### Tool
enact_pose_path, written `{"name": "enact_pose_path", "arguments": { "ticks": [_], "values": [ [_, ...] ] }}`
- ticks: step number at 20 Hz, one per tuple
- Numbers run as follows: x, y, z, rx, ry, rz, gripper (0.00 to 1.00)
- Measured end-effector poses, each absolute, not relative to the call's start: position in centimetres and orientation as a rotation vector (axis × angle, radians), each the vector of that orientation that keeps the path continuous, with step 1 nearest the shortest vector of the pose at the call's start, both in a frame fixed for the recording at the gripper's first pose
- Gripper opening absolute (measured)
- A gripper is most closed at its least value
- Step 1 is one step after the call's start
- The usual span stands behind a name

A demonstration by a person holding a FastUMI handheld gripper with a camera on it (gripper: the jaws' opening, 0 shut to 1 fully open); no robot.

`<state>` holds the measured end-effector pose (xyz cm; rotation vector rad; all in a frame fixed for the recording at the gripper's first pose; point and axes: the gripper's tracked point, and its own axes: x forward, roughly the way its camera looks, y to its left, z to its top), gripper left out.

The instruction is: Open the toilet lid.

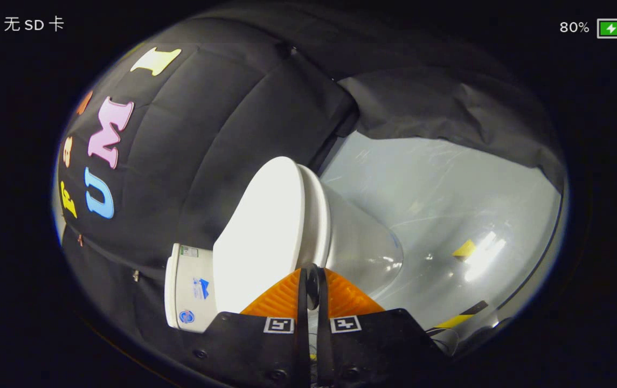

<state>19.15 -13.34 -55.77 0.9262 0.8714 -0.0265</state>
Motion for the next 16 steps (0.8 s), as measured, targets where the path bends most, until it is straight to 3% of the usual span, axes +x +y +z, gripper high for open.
{"name": "enact_pose_path", "arguments": {
  "ticks": [6, 16],
  "values": [
    [20.4, -12.0, -46.9, 0.821, 0.775, -0.027, 0.05],
    [21.4, -3.8, -32.4, 0.469, 0.612, -0.043, 0.06]
  ]
}}
